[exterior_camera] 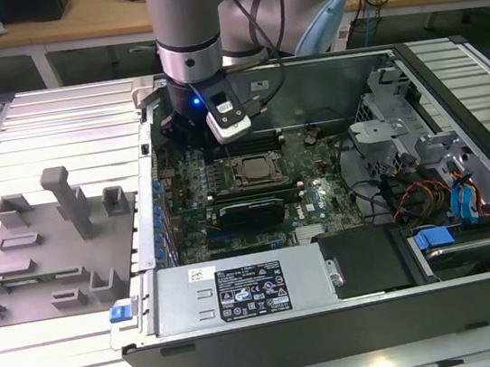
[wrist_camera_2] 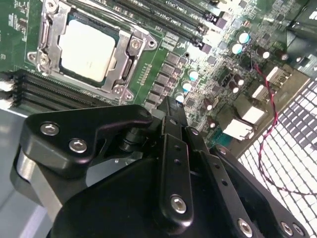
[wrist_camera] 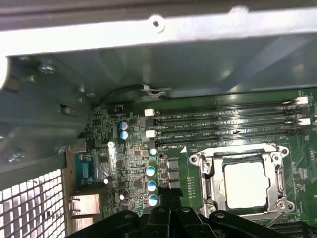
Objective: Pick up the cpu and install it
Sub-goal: 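Install the first cpu locking lever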
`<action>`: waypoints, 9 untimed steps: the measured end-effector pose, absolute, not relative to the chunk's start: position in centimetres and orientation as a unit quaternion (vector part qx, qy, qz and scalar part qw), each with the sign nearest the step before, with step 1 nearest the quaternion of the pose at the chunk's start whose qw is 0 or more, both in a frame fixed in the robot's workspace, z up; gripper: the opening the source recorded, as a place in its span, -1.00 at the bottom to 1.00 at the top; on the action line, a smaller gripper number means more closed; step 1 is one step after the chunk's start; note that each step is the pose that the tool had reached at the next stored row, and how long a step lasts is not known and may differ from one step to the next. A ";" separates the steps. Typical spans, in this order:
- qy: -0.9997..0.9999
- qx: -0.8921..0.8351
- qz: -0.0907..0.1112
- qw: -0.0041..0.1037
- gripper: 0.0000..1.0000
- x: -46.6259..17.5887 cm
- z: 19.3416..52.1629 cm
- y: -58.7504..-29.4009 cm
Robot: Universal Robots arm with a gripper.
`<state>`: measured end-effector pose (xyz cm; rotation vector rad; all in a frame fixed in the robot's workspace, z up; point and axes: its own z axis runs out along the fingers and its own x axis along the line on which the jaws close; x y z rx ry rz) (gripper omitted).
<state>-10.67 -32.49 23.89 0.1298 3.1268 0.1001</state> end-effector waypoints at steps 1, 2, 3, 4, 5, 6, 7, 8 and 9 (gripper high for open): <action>0.998 0.041 0.036 0.005 -0.79 -10.7 24.1 -32.5; 0.998 0.042 0.042 0.005 -0.79 -10.7 24.3 -32.5; 0.998 0.042 0.047 0.005 -0.79 -10.7 24.4 -32.5; 0.998 0.042 0.051 0.005 -0.79 -10.7 24.5 -32.5; 0.997 0.042 0.058 0.005 -0.79 -10.7 24.5 -32.5; 0.997 0.042 0.063 0.005 -0.79 -10.7 24.6 -32.5; 0.997 0.042 0.070 0.004 -0.79 -10.7 24.7 -32.5; 0.996 0.042 0.075 0.004 -0.79 -10.7 24.7 -32.5; 0.996 0.042 0.081 0.004 -0.79 -10.7 24.7 -32.5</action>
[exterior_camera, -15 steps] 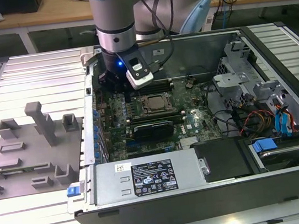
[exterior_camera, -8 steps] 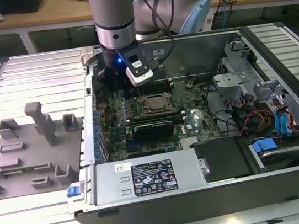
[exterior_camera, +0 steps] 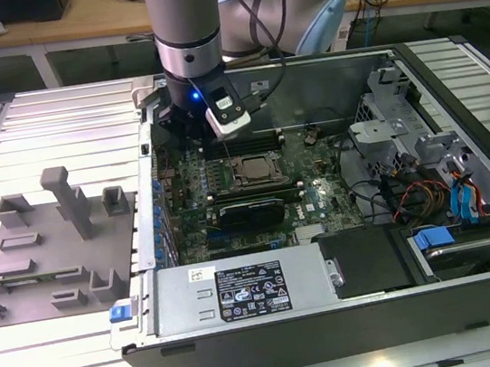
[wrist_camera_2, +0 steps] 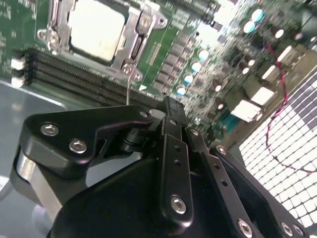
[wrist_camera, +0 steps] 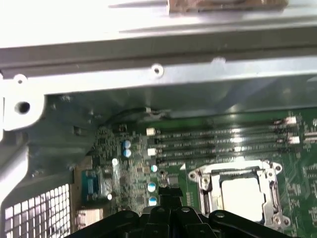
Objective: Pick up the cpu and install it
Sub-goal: 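Install the first cpu locking lever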
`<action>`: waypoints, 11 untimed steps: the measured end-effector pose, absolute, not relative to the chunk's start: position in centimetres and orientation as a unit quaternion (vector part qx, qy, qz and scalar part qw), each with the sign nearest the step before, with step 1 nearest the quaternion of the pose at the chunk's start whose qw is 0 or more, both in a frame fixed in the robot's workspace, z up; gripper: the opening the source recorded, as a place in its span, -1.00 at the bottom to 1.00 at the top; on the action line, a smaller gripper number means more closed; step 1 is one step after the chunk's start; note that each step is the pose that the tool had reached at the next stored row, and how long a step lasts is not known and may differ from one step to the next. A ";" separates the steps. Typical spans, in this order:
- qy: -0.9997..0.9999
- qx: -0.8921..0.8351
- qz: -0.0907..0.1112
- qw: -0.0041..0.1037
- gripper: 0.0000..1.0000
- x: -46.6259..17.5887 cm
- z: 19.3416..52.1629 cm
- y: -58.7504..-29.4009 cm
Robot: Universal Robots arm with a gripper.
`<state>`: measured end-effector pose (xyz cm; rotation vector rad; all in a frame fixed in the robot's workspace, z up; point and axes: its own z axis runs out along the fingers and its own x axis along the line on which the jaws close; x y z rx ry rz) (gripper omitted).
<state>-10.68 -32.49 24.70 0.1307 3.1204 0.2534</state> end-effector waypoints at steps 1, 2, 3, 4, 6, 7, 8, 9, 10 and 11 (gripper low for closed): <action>0.995 0.042 0.089 0.004 -0.79 -10.7 24.7 -32.5; 0.994 0.042 0.096 0.004 -0.79 -10.7 24.7 -32.5; 0.994 0.042 0.102 0.004 -0.79 -10.7 24.8 -32.5; 0.993 0.042 0.109 0.003 -0.79 -10.7 24.8 -32.5; 0.993 0.042 0.114 0.003 -0.79 -10.7 24.8 -32.5; 0.993 0.042 0.114 0.003 -0.79 -10.7 24.8 -32.5; 0.993 0.042 0.114 0.003 -0.79 -10.7 24.8 -32.5; 0.993 0.042 0.114 0.003 -0.79 -10.7 24.8 -32.5; 0.992 0.043 0.116 0.003 -0.79 -10.7 24.8 -32.5; 0.992 0.045 0.118 0.003 -0.79 -10.7 24.8 -32.5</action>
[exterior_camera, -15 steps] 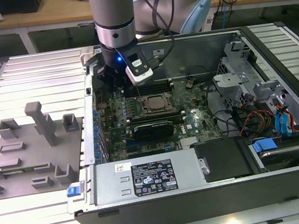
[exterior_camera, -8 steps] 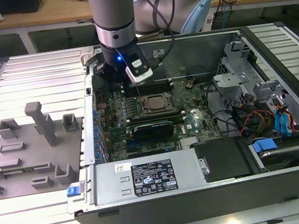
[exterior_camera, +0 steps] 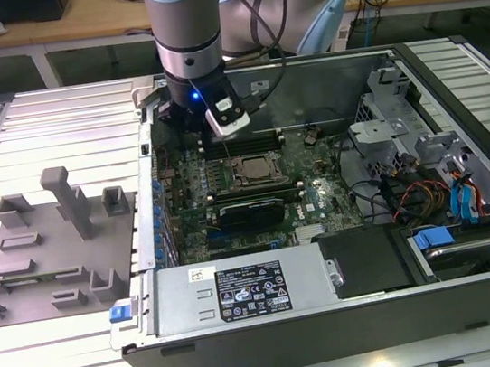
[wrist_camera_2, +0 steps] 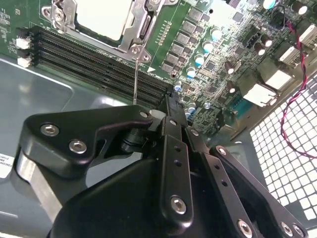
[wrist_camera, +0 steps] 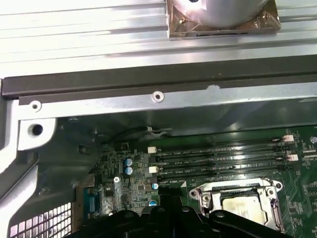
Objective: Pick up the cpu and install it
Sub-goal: 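Install the first cpu locking lever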
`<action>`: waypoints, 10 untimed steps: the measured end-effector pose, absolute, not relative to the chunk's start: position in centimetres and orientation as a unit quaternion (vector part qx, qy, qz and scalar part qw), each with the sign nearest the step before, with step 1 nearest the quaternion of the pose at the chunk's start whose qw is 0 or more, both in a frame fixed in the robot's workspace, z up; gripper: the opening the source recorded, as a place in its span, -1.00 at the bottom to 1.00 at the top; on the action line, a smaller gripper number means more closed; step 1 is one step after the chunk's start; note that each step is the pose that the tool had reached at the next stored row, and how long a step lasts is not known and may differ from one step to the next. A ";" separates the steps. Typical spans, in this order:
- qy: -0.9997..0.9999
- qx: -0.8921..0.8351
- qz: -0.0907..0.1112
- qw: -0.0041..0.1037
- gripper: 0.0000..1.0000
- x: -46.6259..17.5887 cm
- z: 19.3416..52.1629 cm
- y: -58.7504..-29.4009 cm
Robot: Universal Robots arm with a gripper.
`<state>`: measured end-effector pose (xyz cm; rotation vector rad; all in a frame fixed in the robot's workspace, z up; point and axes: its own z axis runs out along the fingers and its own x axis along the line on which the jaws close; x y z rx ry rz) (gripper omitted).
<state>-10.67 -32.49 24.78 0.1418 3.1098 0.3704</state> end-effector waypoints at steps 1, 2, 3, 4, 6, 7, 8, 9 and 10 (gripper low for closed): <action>0.991 0.050 0.121 0.004 -0.79 -10.7 24.8 -32.5; 0.991 0.053 0.123 0.004 -0.79 -10.7 24.8 -32.5; 0.991 0.056 0.124 0.004 -0.79 -10.7 24.8 -32.5; 0.990 0.061 0.124 0.005 -0.79 -10.7 24.8 -32.5; 0.990 0.066 0.124 0.006 -0.79 -10.5 24.8 -32.5; 0.990 0.068 0.124 0.006 -0.79 -10.4 24.8 -32.5; 0.990 0.069 0.124 0.006 -0.79 -10.3 24.8 -32.5; 0.990 0.070 0.124 0.006 -0.79 -10.1 24.8 -32.5; 0.990 0.070 0.124 0.006 -0.79 -10.0 24.8 -32.5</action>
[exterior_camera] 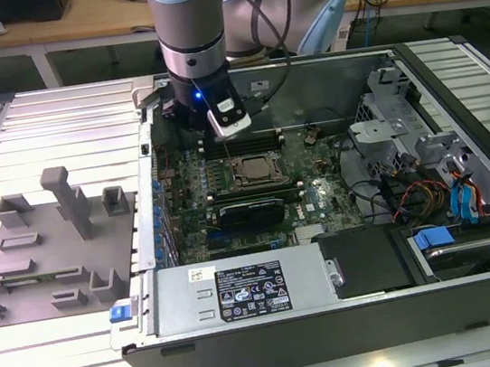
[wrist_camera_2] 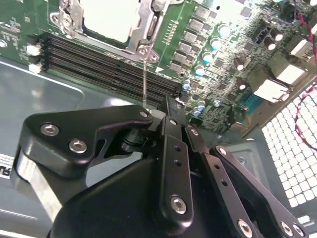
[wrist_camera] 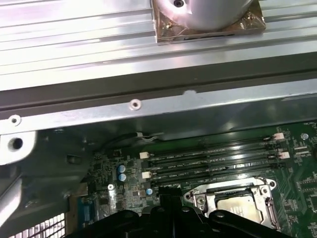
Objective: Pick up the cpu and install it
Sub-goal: 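Install the first cpu locking lever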
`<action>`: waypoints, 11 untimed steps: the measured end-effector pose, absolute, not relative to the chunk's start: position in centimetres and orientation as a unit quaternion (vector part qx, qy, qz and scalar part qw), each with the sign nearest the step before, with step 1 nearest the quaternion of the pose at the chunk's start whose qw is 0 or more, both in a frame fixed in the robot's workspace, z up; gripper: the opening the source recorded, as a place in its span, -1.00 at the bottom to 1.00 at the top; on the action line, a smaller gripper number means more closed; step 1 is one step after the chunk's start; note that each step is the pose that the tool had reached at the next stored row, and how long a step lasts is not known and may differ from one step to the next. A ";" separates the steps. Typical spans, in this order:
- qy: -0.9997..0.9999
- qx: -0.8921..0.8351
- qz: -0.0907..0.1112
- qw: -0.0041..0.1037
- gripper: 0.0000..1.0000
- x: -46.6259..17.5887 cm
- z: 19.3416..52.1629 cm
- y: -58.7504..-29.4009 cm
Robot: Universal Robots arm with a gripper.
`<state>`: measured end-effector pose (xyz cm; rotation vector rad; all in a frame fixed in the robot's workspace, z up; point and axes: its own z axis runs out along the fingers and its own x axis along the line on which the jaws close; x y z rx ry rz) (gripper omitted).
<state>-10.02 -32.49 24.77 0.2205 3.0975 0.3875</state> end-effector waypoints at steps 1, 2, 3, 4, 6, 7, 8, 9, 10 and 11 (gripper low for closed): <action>0.990 0.071 0.124 0.006 -0.79 -9.8 24.8 -32.5; 0.990 0.072 0.124 0.006 -0.79 -9.6 24.8 -32.5; 0.990 0.073 0.124 0.006 -0.79 -9.3 24.8 -32.5; 0.990 0.073 0.124 0.006 -0.79 -9.1 24.8 -32.5; 0.989 0.075 0.124 0.006 -0.79 -8.6 24.7 -32.5; 0.989 0.076 0.124 0.006 -0.79 -8.3 24.7 -32.5; 0.989 0.076 0.124 0.006 -0.79 -8.1 24.7 -32.6; 0.989 0.077 0.124 0.006 -0.79 -7.9 24.7 -32.6; 0.989 0.078 0.124 0.006 -0.79 -7.5 24.7 -32.6; 0.989 0.078 0.124 0.006 -0.79 -7.4 24.7 -32.6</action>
